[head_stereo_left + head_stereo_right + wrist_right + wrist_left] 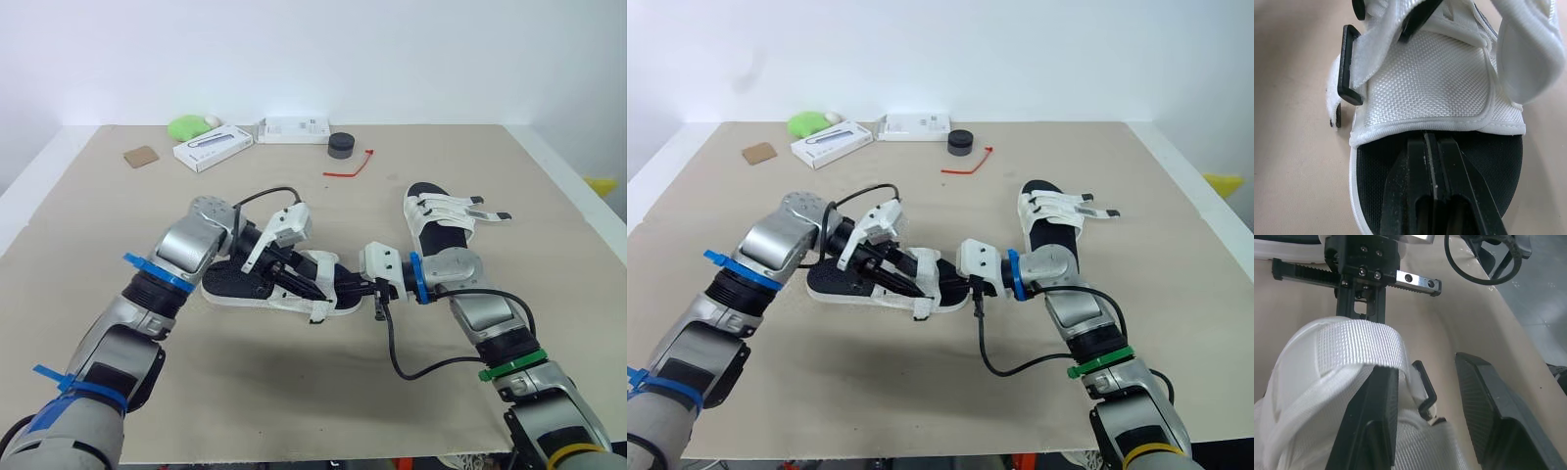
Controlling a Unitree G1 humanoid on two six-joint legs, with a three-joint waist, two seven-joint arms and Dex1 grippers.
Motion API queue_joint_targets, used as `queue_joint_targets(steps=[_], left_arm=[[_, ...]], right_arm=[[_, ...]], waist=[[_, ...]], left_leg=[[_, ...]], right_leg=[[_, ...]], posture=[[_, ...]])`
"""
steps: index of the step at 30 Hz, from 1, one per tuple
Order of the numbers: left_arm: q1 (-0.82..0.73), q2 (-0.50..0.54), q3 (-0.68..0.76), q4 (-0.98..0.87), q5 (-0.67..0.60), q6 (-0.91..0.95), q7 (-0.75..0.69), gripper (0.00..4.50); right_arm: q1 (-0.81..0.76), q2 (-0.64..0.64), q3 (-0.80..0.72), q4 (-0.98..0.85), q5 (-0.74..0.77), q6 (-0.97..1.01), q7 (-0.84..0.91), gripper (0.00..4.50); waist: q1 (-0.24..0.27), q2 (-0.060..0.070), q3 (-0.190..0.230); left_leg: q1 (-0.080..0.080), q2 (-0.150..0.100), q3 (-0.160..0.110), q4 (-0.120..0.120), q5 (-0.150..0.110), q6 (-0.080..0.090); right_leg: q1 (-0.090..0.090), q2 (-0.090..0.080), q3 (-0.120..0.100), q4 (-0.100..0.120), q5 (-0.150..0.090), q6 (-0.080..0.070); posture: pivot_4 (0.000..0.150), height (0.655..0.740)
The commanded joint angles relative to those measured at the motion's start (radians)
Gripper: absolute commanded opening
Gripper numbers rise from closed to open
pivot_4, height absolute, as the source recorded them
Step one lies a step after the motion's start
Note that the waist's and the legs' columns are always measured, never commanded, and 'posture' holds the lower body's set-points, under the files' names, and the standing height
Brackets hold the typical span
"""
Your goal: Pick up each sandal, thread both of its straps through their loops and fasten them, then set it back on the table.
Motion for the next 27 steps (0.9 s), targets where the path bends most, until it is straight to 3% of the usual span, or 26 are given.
queue_joint_targets(steps=[1, 8, 11, 13, 14, 27], left_arm=[[-0.049, -0.009, 0.07, -0.001, -0.058, 0.071, 0.027, 1.92], [-0.052, -0.057, 0.071, 0.039, -0.062, 0.122, 0.097, 1.92], [-0.041, -0.046, 0.04, 0.051, -0.034, 0.099, 0.093, 1.23], [-0.033, -0.038, 0.025, 0.047, -0.025, 0.091, 0.081, 0.27], [-0.029, -0.035, 0.023, 0.041, -0.028, 0.092, 0.076, 0.03], [0.035, 0.043, -0.038, -0.043, 0.0, 0.033, 0.027, 0.03]], right_arm=[[0.0, -0.008, 0.009, 0.015, -0.026, 0.003, -0.005, 0.0], [-0.003, -0.006, 0.011, 0.013, -0.027, 0.004, -0.005, 0.0], [0.0, -0.009, 0.009, 0.01, -0.026, 0.005, -0.004, 0.0], [0.003, -0.012, 0.008, 0.007, -0.026, 0.005, -0.004, 0.0], [0.005, -0.014, 0.007, 0.005, -0.026, 0.005, -0.003, 0.0], [0.004, -0.012, 0.008, 0.0, -0.025, 0.011, -0.001, 0.0]], waist=[[0.0, 0.0, 0.0], [0.0, 0.0, 0.0], [0.0, 0.0, 0.0], [0.0, 0.0, 0.0], [0.0, 0.0, 0.0], [-0.001, 0.0, 0.0]], left_leg=[[0.0, 0.0, 0.0, 0.0, 0.0, 0.0], [0.0, 0.0, 0.0, 0.0, 0.0, 0.0], [0.0, 0.0, 0.0, 0.0, 0.0, 0.0], [0.0, 0.0, 0.0, 0.0, 0.0, 0.0], [0.0, 0.0, 0.0, 0.0, 0.0, 0.0], [0.0, 0.001, 0.0, 0.0, 0.0, 0.0]], right_leg=[[0.0, 0.0, 0.0, 0.0, 0.0, 0.0], [0.0, 0.0, 0.0, 0.0, 0.001, -0.001], [0.0, 0.0, 0.0, 0.0, 0.0, -0.001], [0.0, 0.0, 0.0, 0.0, 0.001, -0.001], [0.0, 0.0, 0.0, 0.0, 0.001, -0.001], [0.0, 0.001, 0.0, 0.0, 0.0, -0.001]], posture=[[0.15, 0.74], [0.15, 0.74], [0.15, 0.74], [0.15, 0.74], [0.15, 0.74], [0.15, 0.74]])
